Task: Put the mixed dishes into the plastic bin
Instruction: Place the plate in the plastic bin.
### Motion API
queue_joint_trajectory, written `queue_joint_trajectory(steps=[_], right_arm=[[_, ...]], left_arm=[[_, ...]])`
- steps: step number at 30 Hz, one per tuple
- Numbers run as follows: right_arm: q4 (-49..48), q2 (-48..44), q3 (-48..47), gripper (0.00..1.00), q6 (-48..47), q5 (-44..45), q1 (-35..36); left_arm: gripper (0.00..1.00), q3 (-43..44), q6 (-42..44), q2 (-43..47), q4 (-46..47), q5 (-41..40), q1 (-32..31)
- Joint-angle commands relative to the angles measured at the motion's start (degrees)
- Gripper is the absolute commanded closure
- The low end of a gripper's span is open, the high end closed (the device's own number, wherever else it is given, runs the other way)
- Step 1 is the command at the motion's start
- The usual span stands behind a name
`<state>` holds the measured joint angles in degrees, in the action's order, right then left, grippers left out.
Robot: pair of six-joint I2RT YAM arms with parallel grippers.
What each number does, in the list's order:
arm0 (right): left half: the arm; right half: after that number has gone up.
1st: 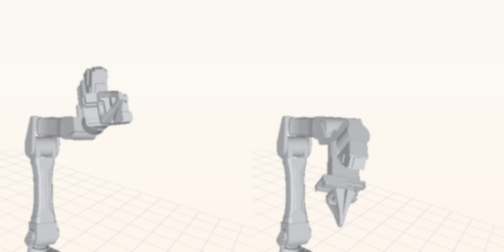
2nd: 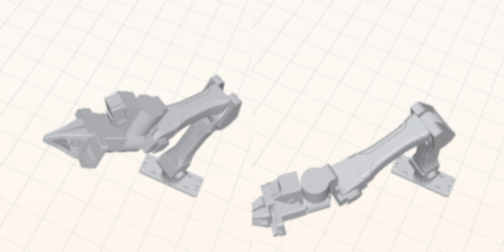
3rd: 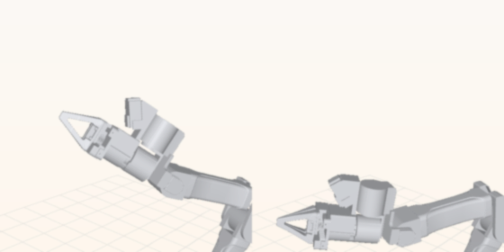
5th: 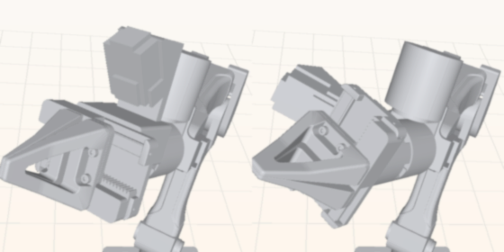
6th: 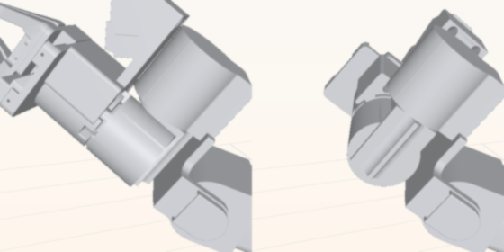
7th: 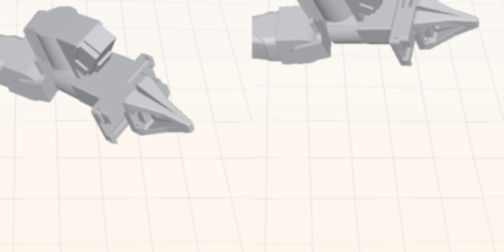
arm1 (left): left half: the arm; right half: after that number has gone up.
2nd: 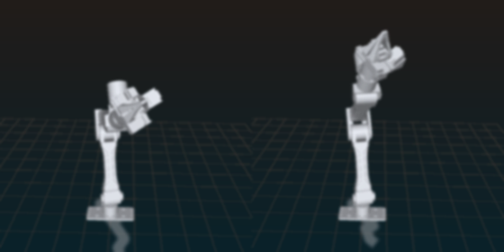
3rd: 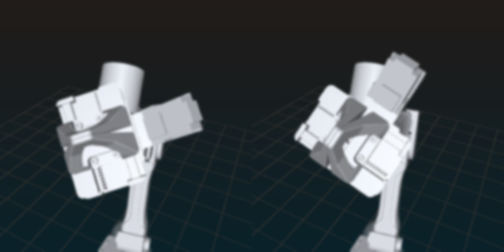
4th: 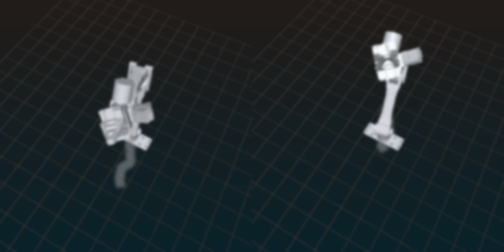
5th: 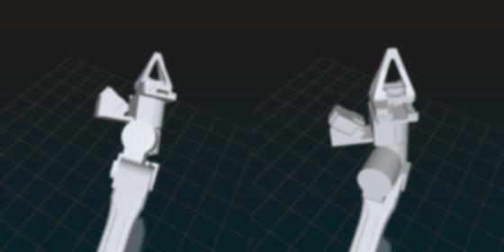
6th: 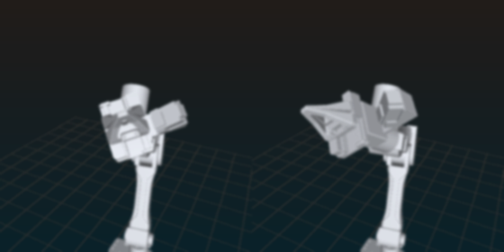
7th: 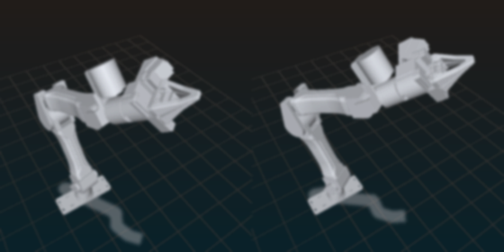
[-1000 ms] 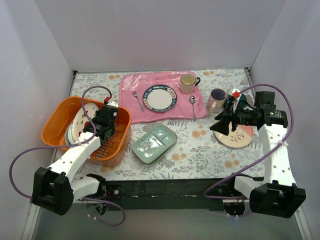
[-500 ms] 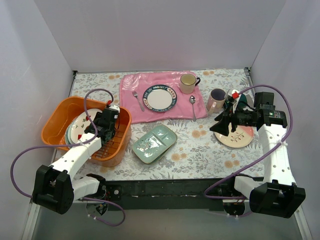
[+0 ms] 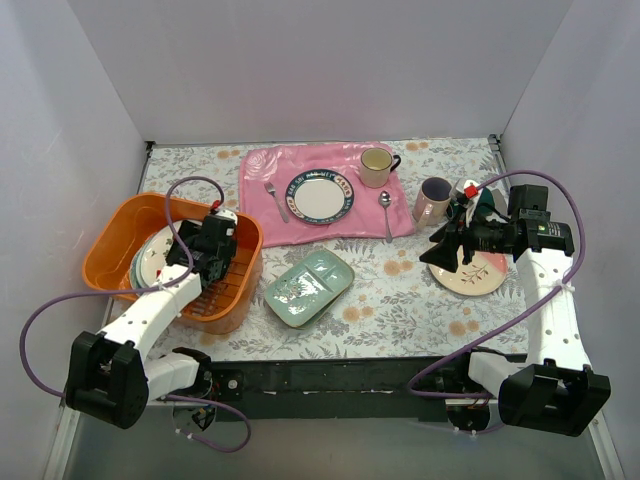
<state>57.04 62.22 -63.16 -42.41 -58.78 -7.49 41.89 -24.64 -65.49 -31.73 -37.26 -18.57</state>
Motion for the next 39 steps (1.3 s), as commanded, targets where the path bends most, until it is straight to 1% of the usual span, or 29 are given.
queue_joint_trajectory(steps=[1, 3, 4, 14, 19, 24, 30, 33, 34, 39], right_arm=[[-0.6, -1.0, -0.2, 0.29, -0.9, -0.9, -0.2], [-0.5, -1.0, -0.3, 0.29, -1.1, -0.9, -0.2], [-0.4, -1.0, -0.4, 0.29, -1.2, -0.8, -0.2], [0.8, -1.0, -1.5, 0.29, -2.7, 0.1, -0.2], [1.9, -0.9, -2.2, 0.29, -4.4, 1.3, -0.2], [4.3, -0.5, -3.0, 0.29, -7.8, 3.6, -0.2], [5.9, -0.3, -2.4, 0.29, -11.7, 8.7, -0.2], [6.4, -0.4, -0.8, 0.29, -13.6, 12.4, -0.2], [6.2, -0.5, -0.1, 0.29, -14.0, 14.8, -0.2], [1.3, -2.4, 6.1, 0.29, -12.6, 23.3, 0.5]], left_arm=[[0.08, 3.2, -2.4, 1.2, -3.6, 5.2, -0.2], [0.03, 4.1, -2.8, 1.2, -4.8, 6.2, -0.2], [0.02, 4.4, -3.0, 1.2, -5.2, 7.1, -0.2], [0.02, 8.9, -5.5, 0.7, -10.5, 13.3, -0.2], [0.02, 10.8, -7.3, 0.9, -12.0, 15.0, -0.2], [0.02, 15.6, -10.9, 1.2, -13.6, 18.3, -0.2], [0.02, 20.2, -17.9, 3.3, -14.8, 22.2, -0.2], [0.02, 20.7, -21.5, 5.6, -14.0, 25.2, -0.2], [0.02, 21.0, -22.4, 6.2, -13.7, 26.9, -0.2], [0.02, 21.6, -28.2, 10.5, -10.9, 31.4, -0.2]])
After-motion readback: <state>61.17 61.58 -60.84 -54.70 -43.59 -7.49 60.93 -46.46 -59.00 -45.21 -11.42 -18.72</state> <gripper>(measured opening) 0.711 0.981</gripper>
